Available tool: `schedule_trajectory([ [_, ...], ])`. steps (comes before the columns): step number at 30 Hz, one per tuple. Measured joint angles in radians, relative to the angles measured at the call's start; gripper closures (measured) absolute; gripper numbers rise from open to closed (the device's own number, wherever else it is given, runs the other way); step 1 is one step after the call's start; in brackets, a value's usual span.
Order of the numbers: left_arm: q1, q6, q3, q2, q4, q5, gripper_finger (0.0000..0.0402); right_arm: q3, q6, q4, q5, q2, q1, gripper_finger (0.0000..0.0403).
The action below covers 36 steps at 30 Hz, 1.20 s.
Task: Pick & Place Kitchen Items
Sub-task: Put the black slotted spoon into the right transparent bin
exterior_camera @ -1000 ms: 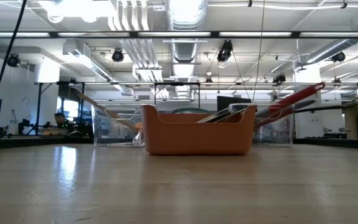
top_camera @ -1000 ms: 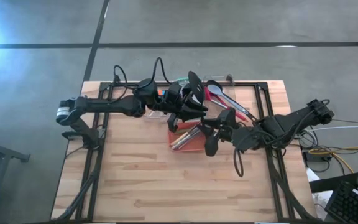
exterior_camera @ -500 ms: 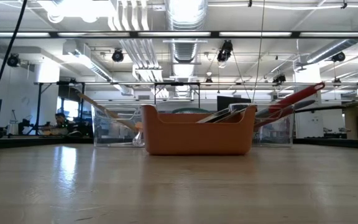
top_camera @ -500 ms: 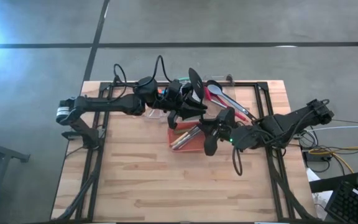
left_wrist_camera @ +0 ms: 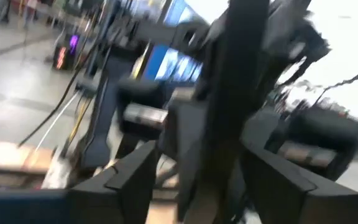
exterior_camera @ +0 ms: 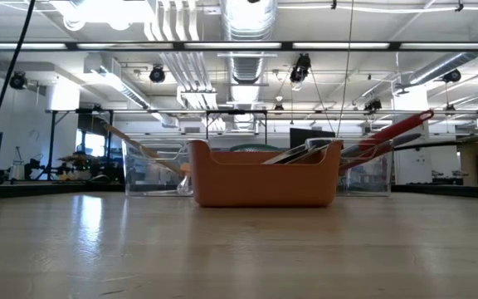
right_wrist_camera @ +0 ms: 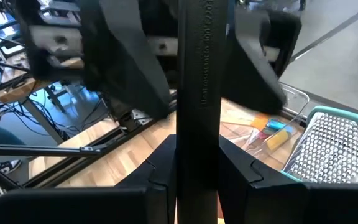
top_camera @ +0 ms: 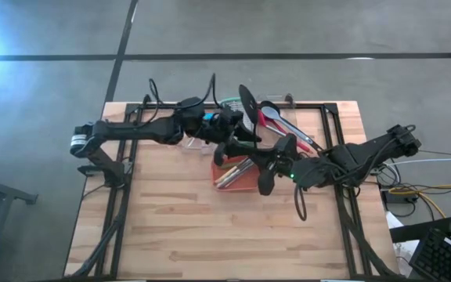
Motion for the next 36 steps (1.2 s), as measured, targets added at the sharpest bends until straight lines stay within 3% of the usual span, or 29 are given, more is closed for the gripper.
schedule_trajectory([
  [6, 0.011, 0.142, 0.087, 0.000, -0.263, -0.003, 0.0140, 0.000, -0.005, -0.006, -0.001, -0.011, 0.004, 0.0337],
  [16, 0.104, 0.252, 0.246, -0.003, -0.682, -0.010, 0.0135, 0.000, -0.041, -0.007, 0.003, -0.039, 0.013, 0.0337],
  [25, 0.173, 0.278, 0.241, -0.056, -0.855, -0.028, 0.0135, 0.000, -0.044, -0.040, 0.025, -0.054, 0.015, 0.0337],
  [36, 0.200, 0.350, 0.241, -0.122, -1.087, -0.203, 0.0138, 0.000, -0.043, -0.067, 0.053, -0.075, 0.015, 0.0337],
])
